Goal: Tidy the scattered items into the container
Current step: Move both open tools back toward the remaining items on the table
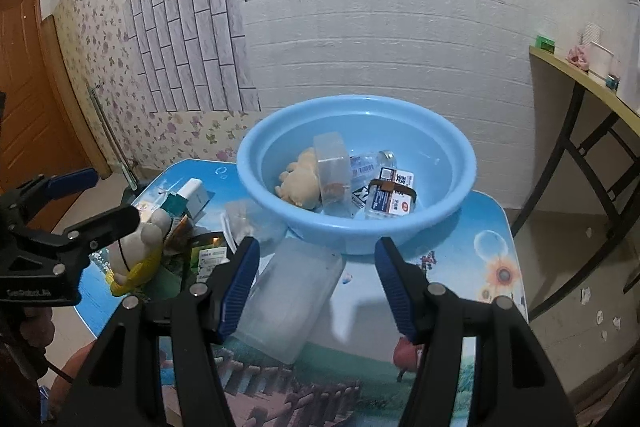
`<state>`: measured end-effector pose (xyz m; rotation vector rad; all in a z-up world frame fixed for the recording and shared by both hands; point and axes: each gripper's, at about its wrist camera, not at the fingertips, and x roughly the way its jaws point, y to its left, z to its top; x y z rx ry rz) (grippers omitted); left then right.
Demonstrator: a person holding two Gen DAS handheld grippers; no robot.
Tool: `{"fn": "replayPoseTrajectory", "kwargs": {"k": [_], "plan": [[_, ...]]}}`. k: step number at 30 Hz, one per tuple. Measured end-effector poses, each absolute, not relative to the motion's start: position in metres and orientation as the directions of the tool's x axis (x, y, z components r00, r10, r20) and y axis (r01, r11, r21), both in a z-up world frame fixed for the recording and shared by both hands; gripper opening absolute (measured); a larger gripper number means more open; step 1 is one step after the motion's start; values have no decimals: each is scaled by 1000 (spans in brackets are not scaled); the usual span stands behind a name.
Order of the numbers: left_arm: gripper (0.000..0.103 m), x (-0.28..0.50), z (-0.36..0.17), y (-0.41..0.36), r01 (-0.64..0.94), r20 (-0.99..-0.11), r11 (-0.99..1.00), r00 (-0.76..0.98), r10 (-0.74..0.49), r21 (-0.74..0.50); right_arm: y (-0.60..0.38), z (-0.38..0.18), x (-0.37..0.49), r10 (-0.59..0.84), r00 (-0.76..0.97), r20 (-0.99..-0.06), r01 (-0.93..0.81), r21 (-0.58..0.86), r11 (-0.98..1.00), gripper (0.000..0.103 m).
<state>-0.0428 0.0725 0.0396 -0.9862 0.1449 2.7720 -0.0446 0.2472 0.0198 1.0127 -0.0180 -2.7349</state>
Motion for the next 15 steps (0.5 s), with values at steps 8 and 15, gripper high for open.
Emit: {"fn": "replayPoseTrajectory", "kwargs": {"k": [8,15], "plan": [[101,-32,42,58,-199,-624,-980,-767,149,12,235,13,-36,-213,-704,-677,209,89,-974,60],[101,-28,38,50,-184,-627,-983,-767,135,14,229,11,-31,-211,-699,-683,211,84,-974,60]]}}
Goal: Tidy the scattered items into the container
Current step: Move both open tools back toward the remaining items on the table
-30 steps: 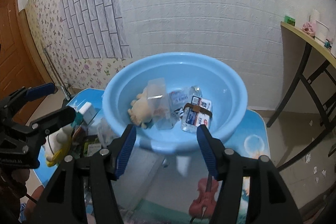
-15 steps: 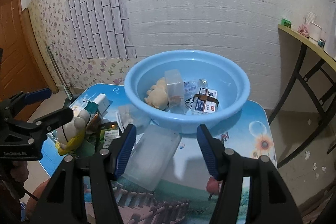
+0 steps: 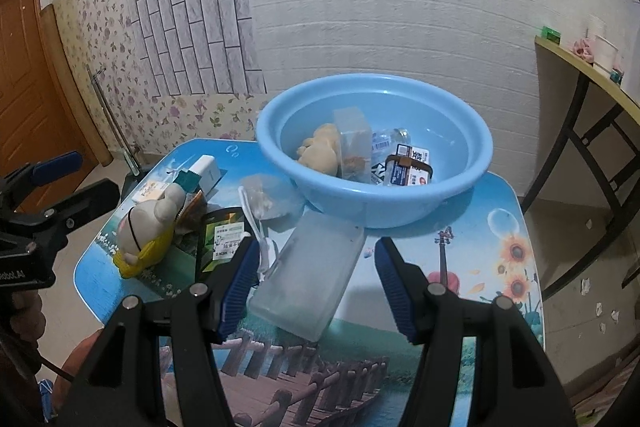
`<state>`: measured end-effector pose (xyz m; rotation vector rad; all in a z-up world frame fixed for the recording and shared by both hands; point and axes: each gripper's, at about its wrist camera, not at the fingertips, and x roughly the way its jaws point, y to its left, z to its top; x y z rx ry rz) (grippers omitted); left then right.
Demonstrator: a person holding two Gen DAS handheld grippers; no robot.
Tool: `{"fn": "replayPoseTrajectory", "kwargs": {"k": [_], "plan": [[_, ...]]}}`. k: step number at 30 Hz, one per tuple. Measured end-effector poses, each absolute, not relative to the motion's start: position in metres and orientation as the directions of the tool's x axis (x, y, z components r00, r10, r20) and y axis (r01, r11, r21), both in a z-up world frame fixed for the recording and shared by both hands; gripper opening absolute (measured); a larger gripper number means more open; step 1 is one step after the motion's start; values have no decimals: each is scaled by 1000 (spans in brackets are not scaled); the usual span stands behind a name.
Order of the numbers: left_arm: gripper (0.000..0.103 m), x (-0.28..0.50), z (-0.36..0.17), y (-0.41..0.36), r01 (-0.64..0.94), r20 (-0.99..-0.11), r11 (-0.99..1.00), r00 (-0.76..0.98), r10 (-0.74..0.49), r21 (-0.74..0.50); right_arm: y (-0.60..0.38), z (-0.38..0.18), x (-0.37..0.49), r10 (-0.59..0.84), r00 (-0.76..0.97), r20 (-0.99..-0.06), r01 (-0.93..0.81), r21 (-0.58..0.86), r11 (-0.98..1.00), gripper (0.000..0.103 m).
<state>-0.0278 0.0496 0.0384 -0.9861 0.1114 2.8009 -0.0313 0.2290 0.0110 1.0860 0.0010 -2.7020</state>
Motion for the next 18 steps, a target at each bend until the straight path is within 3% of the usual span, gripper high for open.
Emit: {"fn": "replayPoseTrajectory", "kwargs": {"k": [18], "plan": [[102,-37,-9,25,-150,-696,-989,-711,101,10,218,-24,-37,-217,-614,-758,198,118,-973,60]]}}
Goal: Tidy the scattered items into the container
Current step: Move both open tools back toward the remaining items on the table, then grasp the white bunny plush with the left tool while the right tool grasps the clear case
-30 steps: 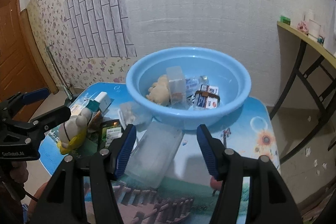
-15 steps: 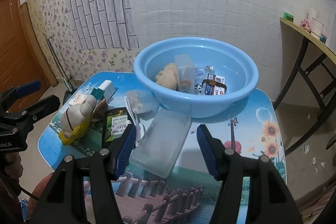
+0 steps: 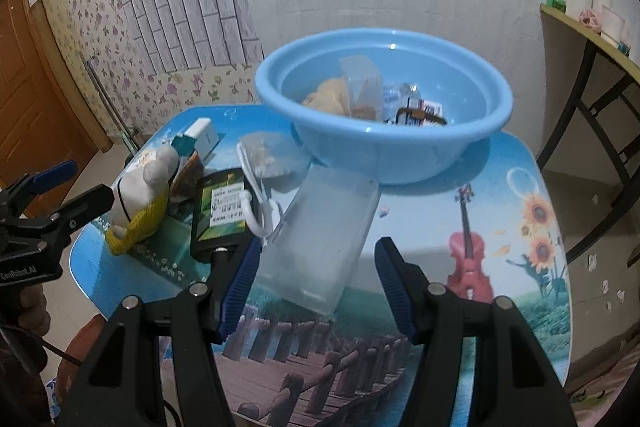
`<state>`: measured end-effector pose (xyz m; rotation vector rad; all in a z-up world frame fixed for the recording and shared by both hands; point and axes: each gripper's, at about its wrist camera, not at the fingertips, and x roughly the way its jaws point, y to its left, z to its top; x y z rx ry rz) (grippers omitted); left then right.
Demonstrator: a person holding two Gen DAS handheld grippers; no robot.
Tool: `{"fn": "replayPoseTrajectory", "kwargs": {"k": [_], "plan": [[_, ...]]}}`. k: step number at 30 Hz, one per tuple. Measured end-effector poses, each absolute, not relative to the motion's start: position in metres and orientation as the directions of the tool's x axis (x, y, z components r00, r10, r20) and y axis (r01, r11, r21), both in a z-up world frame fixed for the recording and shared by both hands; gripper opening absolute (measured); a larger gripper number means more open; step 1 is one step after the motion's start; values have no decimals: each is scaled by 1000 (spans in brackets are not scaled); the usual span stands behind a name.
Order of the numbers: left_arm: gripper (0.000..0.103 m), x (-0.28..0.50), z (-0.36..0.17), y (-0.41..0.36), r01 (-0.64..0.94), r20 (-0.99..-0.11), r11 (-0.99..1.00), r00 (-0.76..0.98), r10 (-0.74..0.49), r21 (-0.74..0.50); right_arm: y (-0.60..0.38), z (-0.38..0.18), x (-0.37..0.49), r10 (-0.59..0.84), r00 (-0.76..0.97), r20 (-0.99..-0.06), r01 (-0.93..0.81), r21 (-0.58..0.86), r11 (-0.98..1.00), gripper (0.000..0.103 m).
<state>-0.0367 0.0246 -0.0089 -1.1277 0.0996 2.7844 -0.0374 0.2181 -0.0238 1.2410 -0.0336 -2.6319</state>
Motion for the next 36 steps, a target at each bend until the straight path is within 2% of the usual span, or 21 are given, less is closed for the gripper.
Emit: {"fn": "replayPoseTrajectory", "kwargs": {"k": [5,6,8,23,34,36], "plan": [[102,-45,-23,17,-129,-711,-992,-699,78,18,211,-32,-41,-230,-593,-772,207,131,-970,61],[102,-46,-25,15,-126,-714,-992,-696,76,18,210,-34,-42,-229,-589,-775,205,131,-970,70],[102,-48,-28,12,-124,-717,-992,-692,82,7,211,-36,-43,-236,-582,-778,196,147,-970,78],[102,-67,-57,12,-158,-754,-985,-637,158,-74,197,-59,-63,-219,-522,-824,168,153,-974,78],[101,-70,-66,22,-186,-757,-981,-635,157,-48,195,-70,-74,-162,-482,-861,128,113,-985,80],[98,-68,-64,22,-188,-749,-981,-644,156,-42,197,-71,-75,-174,-475,-863,124,130,-984,80]]}}
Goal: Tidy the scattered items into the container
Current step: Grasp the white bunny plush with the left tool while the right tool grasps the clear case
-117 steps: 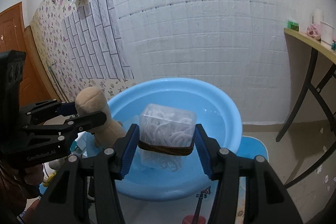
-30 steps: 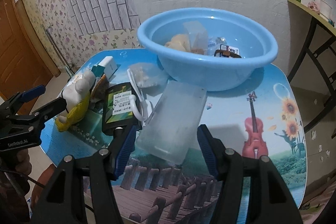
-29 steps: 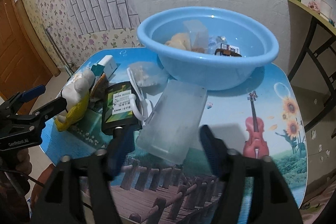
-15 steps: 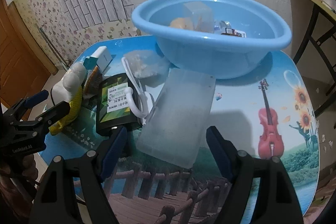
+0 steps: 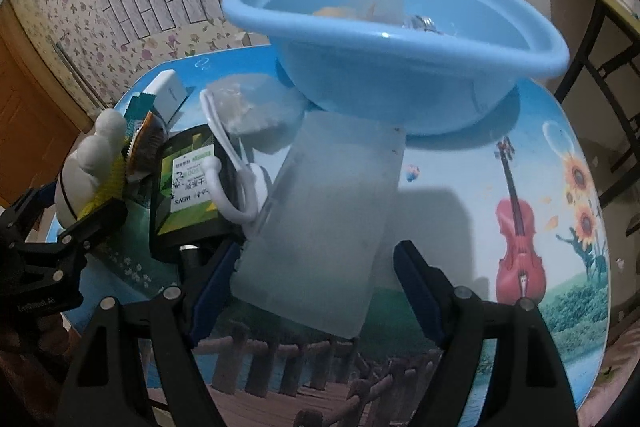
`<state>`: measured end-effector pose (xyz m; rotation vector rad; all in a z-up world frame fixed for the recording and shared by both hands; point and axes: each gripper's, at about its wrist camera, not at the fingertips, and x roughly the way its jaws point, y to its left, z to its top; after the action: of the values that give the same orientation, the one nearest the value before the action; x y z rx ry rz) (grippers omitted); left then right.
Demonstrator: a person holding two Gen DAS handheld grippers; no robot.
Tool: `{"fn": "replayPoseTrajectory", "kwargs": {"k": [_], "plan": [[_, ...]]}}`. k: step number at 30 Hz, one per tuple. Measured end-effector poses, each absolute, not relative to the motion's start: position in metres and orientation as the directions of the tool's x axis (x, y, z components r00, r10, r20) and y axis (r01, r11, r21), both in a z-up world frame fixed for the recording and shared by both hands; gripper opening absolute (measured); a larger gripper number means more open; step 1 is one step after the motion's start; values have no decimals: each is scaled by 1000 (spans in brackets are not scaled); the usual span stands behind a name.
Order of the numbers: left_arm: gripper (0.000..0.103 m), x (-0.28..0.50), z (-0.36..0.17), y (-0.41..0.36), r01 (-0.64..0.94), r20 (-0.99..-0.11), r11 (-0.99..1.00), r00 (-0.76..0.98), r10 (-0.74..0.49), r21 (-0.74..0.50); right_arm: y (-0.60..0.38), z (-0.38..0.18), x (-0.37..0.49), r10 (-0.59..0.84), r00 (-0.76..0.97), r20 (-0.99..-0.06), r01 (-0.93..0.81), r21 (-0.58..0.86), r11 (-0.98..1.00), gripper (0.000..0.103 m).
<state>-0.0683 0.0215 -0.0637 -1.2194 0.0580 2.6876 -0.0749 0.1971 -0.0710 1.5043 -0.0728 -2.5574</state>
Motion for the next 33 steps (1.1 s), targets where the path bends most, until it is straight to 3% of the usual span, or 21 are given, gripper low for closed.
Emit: {"fn": "replayPoseTrajectory", "kwargs": {"k": [2,3,5,33], "plan": [[86,-67,-61,21,-182,-743,-983,-653,146,-33,197,-70,-74,-177,-483,-857,132,129,-983,79],[86,-66,-60,20,-185,-744,-982,-651,150,-36,198,-69,-73,-181,-489,-853,141,128,-982,73],[82,-66,-59,18,-186,-746,-981,-647,158,-47,197,-68,-71,-189,-494,-849,160,125,-979,72],[81,-17,-38,35,-226,-731,-972,-654,196,-59,248,-63,-30,-173,-533,-828,174,93,-980,65]]}}
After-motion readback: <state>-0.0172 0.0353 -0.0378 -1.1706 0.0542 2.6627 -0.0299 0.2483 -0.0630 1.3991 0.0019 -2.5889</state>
